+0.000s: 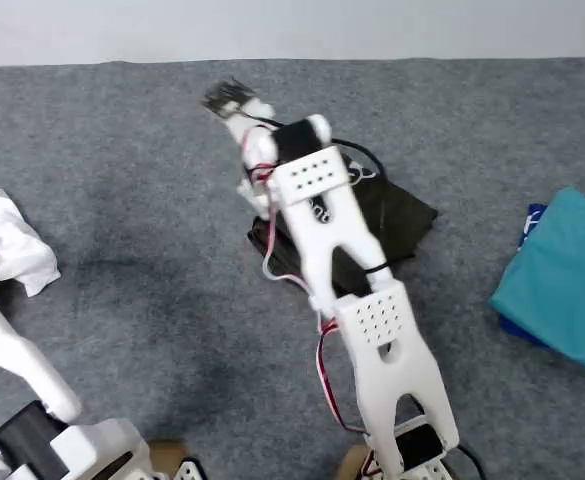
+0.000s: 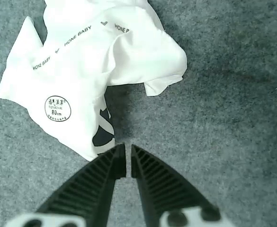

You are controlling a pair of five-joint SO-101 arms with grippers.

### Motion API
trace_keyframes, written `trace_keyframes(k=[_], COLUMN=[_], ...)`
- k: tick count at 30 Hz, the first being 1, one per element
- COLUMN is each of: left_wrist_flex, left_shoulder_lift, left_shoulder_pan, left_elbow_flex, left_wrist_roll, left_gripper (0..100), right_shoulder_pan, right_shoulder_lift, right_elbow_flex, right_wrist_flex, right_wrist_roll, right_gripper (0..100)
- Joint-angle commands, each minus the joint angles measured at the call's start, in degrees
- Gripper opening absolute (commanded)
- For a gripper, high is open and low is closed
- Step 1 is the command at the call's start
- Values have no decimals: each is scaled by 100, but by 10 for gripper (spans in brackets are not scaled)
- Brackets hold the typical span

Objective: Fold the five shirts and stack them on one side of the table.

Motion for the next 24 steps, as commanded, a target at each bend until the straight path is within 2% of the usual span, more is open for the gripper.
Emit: trace_keyframes(k=[1,6,14,24], left_wrist_flex=[-70,-70,-70,-70], left_shoulder_lift=[-211,-211,-211,-211], left_shoulder_pan=[26,26,26,26], left_elbow_flex=[-13,-4,-4,-4], left_wrist_roll=[-26,-26,-26,-26], left_gripper=[29,29,29,29], right_shoulder_pan=[224,136,-585,-382], right_shoulder_lift=[66,444,541,-207], right_elbow_flex=[-105,-88,-132,-369], right_wrist_flex=[-233,-189,365,391], right_wrist_roll=[255,264,255,246], right_gripper=[9,10,10,10])
